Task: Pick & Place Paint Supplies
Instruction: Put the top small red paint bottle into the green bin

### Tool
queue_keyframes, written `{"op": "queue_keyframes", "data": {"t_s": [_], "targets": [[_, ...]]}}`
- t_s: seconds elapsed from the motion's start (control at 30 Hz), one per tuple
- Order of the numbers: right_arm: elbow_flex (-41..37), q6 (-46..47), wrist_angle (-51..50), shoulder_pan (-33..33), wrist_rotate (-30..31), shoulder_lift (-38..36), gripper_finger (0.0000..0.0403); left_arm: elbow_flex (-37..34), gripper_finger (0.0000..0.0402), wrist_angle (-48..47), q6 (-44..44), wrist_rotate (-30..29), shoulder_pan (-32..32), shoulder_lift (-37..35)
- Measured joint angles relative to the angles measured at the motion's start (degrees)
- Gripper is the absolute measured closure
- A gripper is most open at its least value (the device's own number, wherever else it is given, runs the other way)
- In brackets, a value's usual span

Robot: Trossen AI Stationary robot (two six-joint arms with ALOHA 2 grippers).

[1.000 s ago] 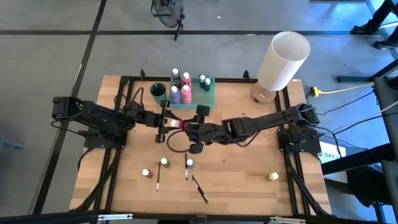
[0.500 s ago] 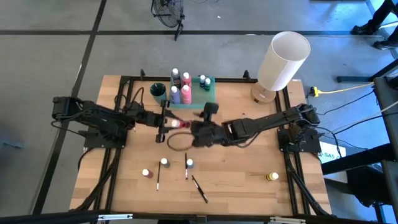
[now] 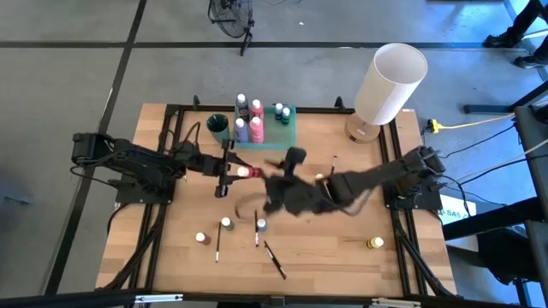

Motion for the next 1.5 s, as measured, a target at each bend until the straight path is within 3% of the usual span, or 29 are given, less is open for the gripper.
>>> {"op": "queue_keyframes", "data": {"t_s": [0.23, 0.33, 0.57, 0.8, 1.0, 1.2, 1.5], "targets": [[2.12, -0.76, 5.63, 1.83, -13.95, 0.08, 0.0235, 0.0, 0.0259, -1.41, 2.54, -4.54, -0.5, 0.0], [2.1, 0.72, 4.96, 0.85, -16.86, 0.15, 0.0235, 0.0, 0.0259, -1.42, 3.48, -4.73, -1.13, 0.0], [2.08, 4.29, 2.36, -2.12, -16.93, 0.81, 0.0222, 0.02, 0.0259, -1.4, 5.53, -4.69, -2.06, 0.0], [2.06, 6.93, 0.58, -3.62, -19.45, 0.81, 0.0158, 0.05, 0.0259, -2.72, 5.57, -5.49, -1.88, 0.0], [2.06, 8.26, -0.14, -4.91, -19.85, 2.47, 0.0115, 0.81, 0.0259, -6.97, 5.29, -11.52, -1.88, 0.0], [2.04, 9.67, -0.32, -6.9, -19.11, 4.02, 0.0107, 4.47, 0.0259, -16.97, 5.09, -14.77, -1.88, 0.0], [2.04, 10.24, -4.47, -6.42, -11.11, 4.08, 0.0107, 5.03, 0.0259, -19.2, 5.97, -19.34, -1.88, 0.0]]}}
